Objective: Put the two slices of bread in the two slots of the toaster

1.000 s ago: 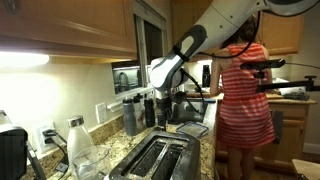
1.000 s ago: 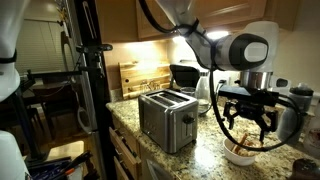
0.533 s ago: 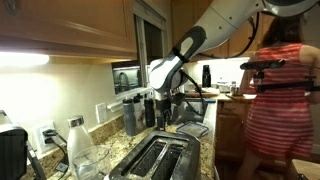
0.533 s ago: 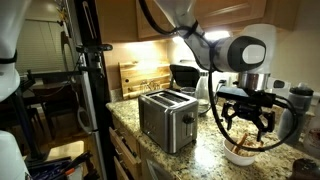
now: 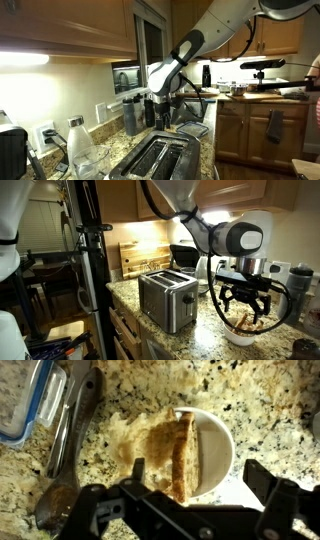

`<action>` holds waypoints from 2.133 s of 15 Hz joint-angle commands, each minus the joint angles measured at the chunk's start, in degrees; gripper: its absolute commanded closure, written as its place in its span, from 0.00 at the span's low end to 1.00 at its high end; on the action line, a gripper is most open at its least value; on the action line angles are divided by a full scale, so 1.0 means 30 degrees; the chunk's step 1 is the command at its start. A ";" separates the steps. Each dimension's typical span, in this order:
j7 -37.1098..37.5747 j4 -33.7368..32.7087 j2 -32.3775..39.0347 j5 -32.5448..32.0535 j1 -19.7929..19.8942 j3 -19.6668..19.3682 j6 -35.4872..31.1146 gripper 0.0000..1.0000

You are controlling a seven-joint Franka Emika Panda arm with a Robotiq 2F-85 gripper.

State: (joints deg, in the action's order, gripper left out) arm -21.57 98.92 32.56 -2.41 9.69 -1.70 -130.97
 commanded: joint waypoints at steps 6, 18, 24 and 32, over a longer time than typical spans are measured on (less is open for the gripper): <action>0.0070 -0.1031 0.1069 0.0145 0.0269 0.0157 -0.0091 0.40; 0.0602 -0.1829 0.1490 -0.0038 0.0105 -0.0008 -0.0027 0.91; 0.0783 -0.2005 0.1451 0.0001 0.0093 0.0010 -0.0033 0.91; 0.0883 -0.2016 0.1259 0.0161 0.0014 0.0226 -0.0064 0.90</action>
State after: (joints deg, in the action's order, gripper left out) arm -19.92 93.27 36.86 -2.41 9.73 -1.61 -131.00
